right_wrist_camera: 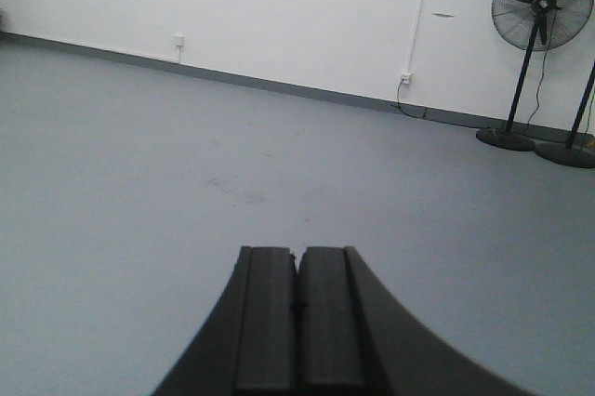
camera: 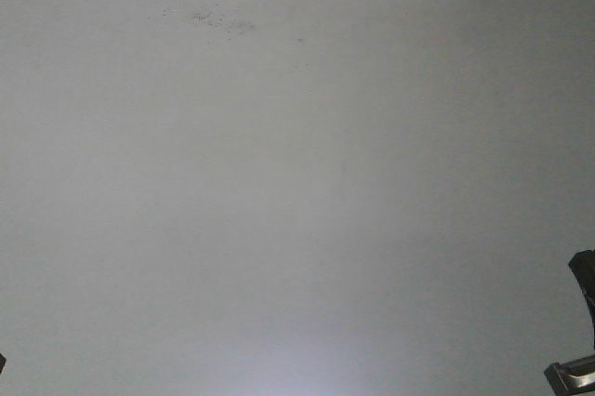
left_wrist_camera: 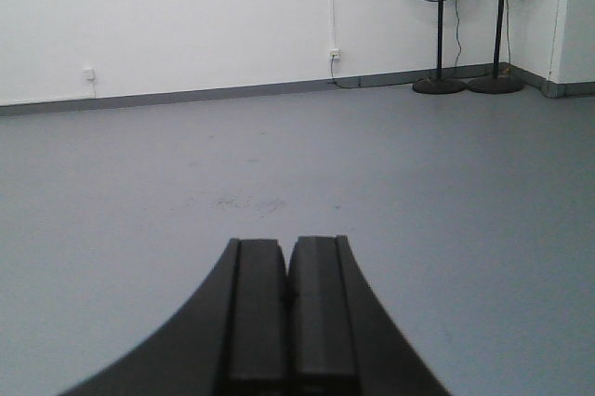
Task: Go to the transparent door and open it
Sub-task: 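Turn the base away from the wall toward the glass door area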
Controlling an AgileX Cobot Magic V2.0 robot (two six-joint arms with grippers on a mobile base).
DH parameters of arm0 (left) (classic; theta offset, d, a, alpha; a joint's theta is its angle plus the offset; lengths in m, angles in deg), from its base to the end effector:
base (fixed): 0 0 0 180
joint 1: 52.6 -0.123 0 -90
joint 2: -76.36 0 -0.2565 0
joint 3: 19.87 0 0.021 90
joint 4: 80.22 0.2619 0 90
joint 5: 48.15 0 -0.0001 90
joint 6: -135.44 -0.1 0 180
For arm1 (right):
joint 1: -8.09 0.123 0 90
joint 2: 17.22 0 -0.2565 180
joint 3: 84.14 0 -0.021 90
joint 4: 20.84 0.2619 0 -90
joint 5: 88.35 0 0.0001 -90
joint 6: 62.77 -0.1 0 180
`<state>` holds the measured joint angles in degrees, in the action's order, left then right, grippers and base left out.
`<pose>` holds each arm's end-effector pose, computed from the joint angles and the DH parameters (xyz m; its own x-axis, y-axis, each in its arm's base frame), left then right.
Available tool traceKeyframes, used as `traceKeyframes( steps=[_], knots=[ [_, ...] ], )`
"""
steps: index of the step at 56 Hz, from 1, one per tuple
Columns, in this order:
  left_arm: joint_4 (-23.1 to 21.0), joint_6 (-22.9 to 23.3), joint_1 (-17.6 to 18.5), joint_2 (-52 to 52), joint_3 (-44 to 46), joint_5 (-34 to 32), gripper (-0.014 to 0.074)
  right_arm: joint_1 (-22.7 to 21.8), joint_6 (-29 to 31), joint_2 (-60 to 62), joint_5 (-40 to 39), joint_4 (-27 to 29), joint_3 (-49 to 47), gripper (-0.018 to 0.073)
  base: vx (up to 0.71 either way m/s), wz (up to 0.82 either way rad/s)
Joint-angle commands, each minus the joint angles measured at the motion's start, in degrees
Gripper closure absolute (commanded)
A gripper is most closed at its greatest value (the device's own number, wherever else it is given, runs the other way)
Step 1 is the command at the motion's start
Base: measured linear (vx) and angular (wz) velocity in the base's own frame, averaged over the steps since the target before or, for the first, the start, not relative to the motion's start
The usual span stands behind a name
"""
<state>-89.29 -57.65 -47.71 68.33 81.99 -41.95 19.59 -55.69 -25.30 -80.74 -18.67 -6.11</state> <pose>0.1053 -0.0107 0.1932 -0.0325 0.0740 -0.9967 0.1048 0.9920 0.0703 0.1035 0.0216 0.1912 -0.0457 -0.0970 -0.9942 -0.2090 0.9742 -0.0854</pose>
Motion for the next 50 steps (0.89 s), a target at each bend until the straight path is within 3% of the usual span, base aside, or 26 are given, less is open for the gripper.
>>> traceKeyframes(
  steps=[1,25,50],
  knots=[
    [-0.24,0.52,0.33,0.26,-0.84,-5.07,0.0603,-0.23,0.25,0.90,-4.79,-0.45,0.27,0.0565,0.10,0.03],
    [-0.24,0.52,0.33,0.26,-0.84,-5.07,0.0603,-0.17,0.25,0.90,-4.79,-0.45,0.27,0.0565,0.23,0.17],
    [-0.24,0.52,0.33,0.26,-0.84,-5.07,0.0603,-0.23,0.25,0.90,-4.79,-0.45,0.27,0.0565,0.48,0.22]
  ],
)
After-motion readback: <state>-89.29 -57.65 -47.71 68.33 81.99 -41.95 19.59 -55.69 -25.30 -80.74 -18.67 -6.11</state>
